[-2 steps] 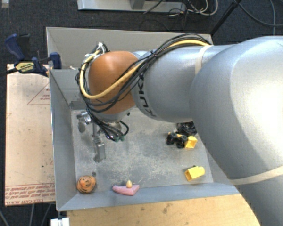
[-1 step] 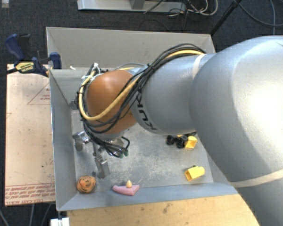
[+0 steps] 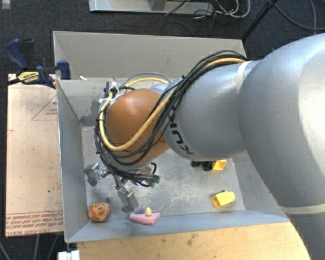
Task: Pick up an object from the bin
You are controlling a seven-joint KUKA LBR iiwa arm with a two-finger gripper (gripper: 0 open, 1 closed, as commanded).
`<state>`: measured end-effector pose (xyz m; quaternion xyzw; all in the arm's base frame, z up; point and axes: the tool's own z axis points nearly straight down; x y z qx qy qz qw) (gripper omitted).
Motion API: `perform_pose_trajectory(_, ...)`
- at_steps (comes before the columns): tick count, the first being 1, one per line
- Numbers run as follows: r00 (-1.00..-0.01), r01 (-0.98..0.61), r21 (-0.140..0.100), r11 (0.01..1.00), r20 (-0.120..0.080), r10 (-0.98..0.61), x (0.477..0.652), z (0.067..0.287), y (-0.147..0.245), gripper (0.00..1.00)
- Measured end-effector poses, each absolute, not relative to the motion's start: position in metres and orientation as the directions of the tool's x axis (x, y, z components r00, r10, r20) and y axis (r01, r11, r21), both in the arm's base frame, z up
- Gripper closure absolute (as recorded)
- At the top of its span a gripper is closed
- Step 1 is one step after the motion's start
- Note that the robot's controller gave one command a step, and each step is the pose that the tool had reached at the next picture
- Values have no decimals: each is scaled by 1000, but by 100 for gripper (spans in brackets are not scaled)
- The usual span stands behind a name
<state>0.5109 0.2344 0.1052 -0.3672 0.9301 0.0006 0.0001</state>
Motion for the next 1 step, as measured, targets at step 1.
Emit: perform_pose_trajectory(1, -768, -640, -5, 768, -11, -640, 487, 72, 246, 0)
